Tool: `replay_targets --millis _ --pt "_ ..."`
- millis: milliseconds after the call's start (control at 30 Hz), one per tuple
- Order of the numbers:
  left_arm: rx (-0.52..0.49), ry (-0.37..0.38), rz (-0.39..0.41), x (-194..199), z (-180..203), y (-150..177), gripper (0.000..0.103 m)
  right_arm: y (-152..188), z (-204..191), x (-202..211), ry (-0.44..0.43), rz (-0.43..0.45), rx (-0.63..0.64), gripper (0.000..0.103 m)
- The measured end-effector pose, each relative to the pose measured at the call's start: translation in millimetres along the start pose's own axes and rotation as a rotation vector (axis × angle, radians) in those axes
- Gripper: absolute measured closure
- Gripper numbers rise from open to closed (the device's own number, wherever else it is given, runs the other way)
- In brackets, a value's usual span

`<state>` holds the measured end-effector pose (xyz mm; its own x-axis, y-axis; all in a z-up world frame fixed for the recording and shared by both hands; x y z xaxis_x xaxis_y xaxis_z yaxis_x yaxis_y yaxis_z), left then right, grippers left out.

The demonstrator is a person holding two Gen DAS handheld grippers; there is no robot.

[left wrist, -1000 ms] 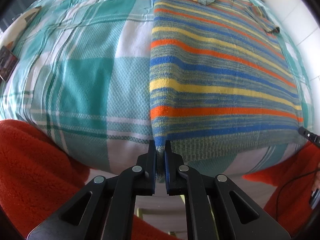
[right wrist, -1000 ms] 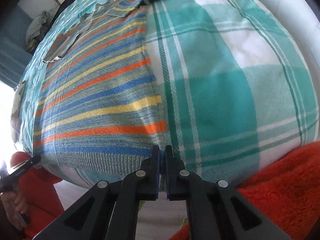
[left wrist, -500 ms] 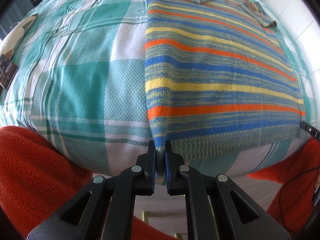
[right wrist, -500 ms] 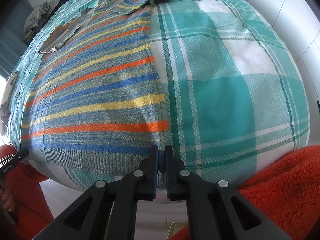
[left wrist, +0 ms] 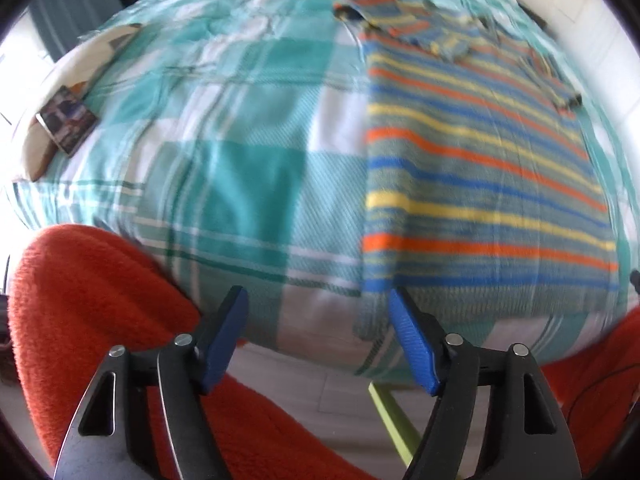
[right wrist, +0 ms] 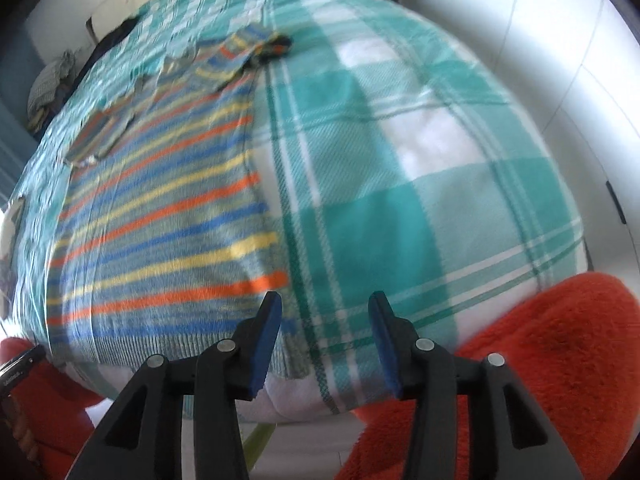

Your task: Fold small clothes

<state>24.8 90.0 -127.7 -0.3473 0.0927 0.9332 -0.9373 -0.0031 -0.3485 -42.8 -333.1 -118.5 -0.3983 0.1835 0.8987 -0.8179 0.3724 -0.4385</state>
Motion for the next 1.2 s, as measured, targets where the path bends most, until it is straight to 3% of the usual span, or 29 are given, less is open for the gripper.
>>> replay_targets --millis 200,400,567,700,767,900,1000,1200 --pt "0.003 0.035 0.089 15.1 -1.8 -27.5 0.026 -14.6 0.1 33.4 0.025 0.144 -0.006 0.057" --pt "-0.118 0.093 0.100 8.3 40.5 -48.6 0.023 -29.1 -31.0 41.5 -0.068 0.185 0.075 0.050" --pt "-0.235 0.110 0.058 -22.2 82.0 -42.1 0.021 -21.8 -70.1 17.6 -0.160 0.131 0.180 0.050" --pt "-0.329 0.050 -0.059 -66.6 88.3 -22.7 0.017 -3.2 -74.0 -29.2 -0.145 -0.035 0.199 0.050" --pt "-0.342 0.047 -0.033 -64.1 85.4 -20.3 0.011 4.5 -67.4 -45.2 -0.134 -0.102 0.185 0.050" --pt "-0.295 0.031 -0.076 -70.3 75.9 -23.0 0.001 3.6 -62.2 -43.1 -0.162 -0.097 0.147 0.049" --pt "-0.247 0.055 -0.105 -73.3 68.9 -25.8 0.000 4.8 -66.7 -43.7 -0.153 -0.094 0.157 0.044" --pt "-0.269 0.041 -0.087 -73.4 67.6 -25.3 0.000 7.6 -75.1 -45.7 -0.137 -0.088 0.183 0.035"
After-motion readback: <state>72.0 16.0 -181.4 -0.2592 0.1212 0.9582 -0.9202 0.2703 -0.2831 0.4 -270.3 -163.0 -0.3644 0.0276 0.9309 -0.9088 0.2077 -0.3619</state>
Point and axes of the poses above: each gripper's, at about its wrist camera, not at the fingertips, and x roughly against the way its jaws point, z to its right, y to its underside, the point moved 2 cm from there along -x, roughly the way its jaws point, and after that the axes turned 5 degrees about y, right-handed, at the moved point
